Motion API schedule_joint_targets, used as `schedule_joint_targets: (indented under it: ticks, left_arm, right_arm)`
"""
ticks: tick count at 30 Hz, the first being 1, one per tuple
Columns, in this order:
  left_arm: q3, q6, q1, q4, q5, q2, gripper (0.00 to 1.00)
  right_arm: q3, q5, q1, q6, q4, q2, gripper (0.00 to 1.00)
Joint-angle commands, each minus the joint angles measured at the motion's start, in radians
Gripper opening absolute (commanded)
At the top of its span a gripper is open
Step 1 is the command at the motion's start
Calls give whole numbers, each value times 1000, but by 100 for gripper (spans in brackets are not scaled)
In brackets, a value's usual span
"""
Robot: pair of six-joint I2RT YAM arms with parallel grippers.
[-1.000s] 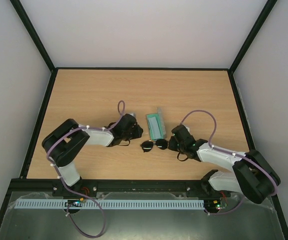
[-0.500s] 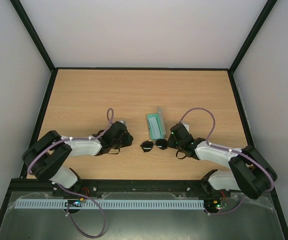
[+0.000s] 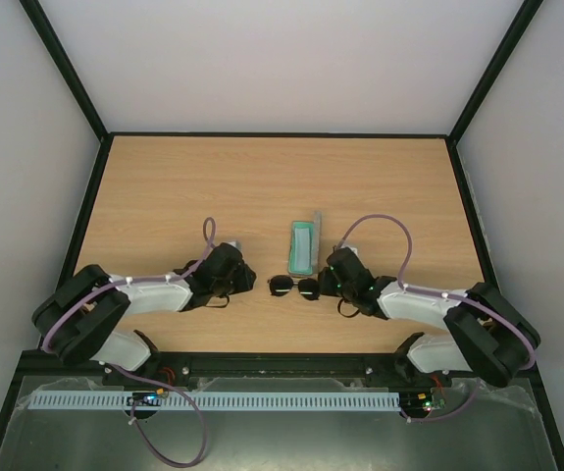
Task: Organize the sunglasses
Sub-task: Adjust the sunglasses at the center of the board.
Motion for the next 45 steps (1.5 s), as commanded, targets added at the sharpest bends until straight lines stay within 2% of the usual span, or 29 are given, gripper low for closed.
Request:
schedule_joint_targets:
  ticks: [1,8,14,19,26,29,34,38,41,45]
  left_arm:
    - [-37,-8,-1,-79,-11,-1,31]
    - [-43,-8,0,-86,-14,-16,31]
    - [-44,-6,0,-70,-11,2,31]
    - [-43,-8,-1,-54,-4,21,31]
    - [-53,-10,-1,-57,-9,12,31]
    - [-53,-8,0,-73,-18,-6,31]
    - [-54,-2,1,-94,-30,-32,31]
    - [-56,1,3,-90,-30,-36,32]
    - [-60,2,3,-81,-29,-35,32]
    - [-74,6,4,-71,-23,-42,32]
  right_arm:
    - [-45,-2,66,24,11,1,31]
    - [-99,28,169,115,-22,-75,30]
    - [-141,-21,204,127,-23,-140,30]
    - [-117,-48,245,115,-5,-92,30]
    - [-26,-7,376,143,-11,18,30]
    - [4,38,388,175,-93,1,30]
    - [53,126,387,223,-282,-116,29]
    - [116,153,386,239,-379,-181,23]
    - [186,161,386,243,-419,-157,18]
    - [294,153,385,240,-459,-58,16]
